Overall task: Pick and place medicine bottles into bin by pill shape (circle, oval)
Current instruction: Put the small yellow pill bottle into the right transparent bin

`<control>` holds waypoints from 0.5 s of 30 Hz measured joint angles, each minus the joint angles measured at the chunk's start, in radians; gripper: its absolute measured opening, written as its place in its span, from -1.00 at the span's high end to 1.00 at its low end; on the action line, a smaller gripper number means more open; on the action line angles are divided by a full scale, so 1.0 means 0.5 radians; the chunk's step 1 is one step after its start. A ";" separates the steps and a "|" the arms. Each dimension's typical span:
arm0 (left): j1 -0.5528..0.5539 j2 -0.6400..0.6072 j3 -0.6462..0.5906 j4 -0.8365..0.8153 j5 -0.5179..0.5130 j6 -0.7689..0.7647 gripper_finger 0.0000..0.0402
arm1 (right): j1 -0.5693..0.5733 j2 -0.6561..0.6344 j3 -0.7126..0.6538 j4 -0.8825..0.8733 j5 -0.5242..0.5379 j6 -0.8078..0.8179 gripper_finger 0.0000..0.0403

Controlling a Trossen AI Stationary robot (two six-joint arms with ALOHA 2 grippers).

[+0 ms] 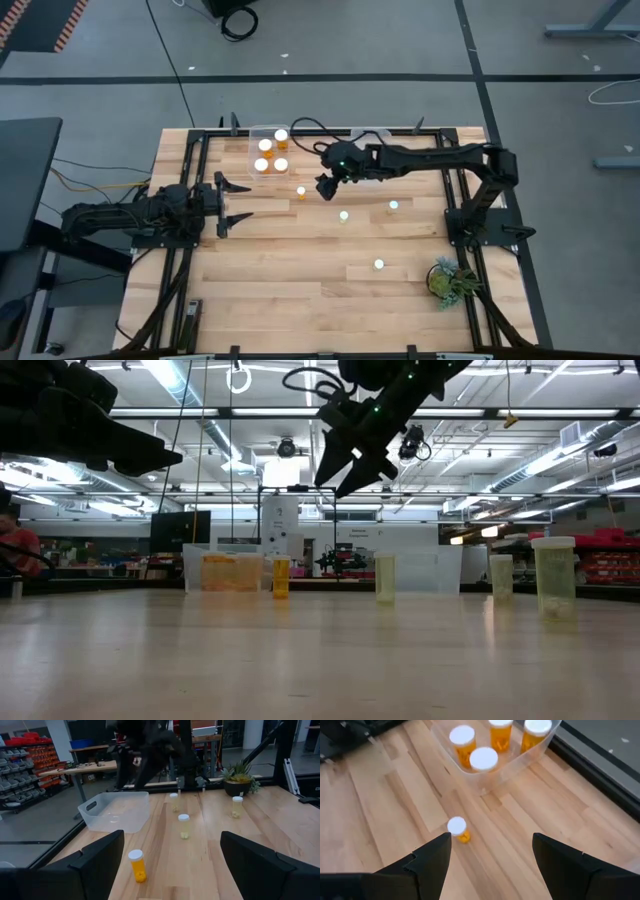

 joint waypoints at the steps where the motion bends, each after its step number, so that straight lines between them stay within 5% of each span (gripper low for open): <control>1: 0.001 -0.001 0.000 0.000 0.000 0.000 -0.70 | 0.000 0.009 0.000 0.000 0.000 0.000 -0.41; 15: 0.000 0.000 0.001 0.003 0.001 0.001 -0.70 | -0.087 0.125 0.002 0.090 -0.172 -0.078 -0.41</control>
